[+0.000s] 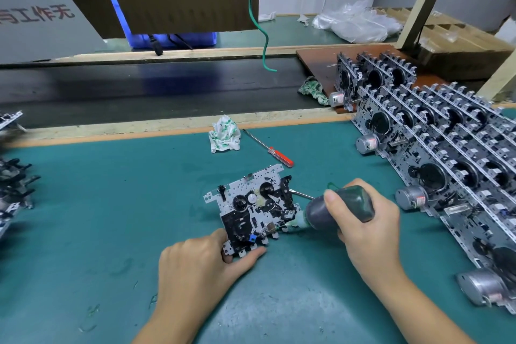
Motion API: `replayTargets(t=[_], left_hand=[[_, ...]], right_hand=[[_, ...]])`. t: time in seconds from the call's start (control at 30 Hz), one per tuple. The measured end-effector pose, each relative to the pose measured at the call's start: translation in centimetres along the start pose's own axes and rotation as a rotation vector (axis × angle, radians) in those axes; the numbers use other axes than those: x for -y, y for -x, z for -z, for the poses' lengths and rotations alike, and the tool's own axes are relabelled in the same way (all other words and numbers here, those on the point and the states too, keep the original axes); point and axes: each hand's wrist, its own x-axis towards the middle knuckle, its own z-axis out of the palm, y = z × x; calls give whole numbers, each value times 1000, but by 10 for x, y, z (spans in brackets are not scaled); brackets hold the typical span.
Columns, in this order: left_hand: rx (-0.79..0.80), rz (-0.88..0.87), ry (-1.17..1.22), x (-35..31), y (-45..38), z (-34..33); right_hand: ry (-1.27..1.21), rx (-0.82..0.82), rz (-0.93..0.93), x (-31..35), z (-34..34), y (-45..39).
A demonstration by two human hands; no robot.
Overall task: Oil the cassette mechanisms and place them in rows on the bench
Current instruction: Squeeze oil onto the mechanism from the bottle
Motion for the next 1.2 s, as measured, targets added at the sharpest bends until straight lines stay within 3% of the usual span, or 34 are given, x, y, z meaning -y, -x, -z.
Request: replayTargets(t=[0.2, 0.43, 0.57, 0.77, 0.93, 1.1, 1.2], left_hand=[[69, 32, 8, -1, 0, 2], [143, -5, 41, -1, -1, 18], [182, 136, -39, 20, -7, 44], [171, 6, -257, 49, -21, 106], [210, -123, -489, 5, -30, 116], [133, -339, -362, -42, -29, 92], [36, -411, -361, -60, -31, 74]], right_hand=[[-16, -1, 14, -3, 0, 0], [-312, -78, -94, -2, 4, -14], [-399, -10, -185, -9, 6, -22], [-327, 101, -170, -15, 5, -25], [-319, 74, -148, -18, 5, -26], [-234, 60, -121, -22, 8, -29], [-27, 36, -45, -26, 11, -33]])
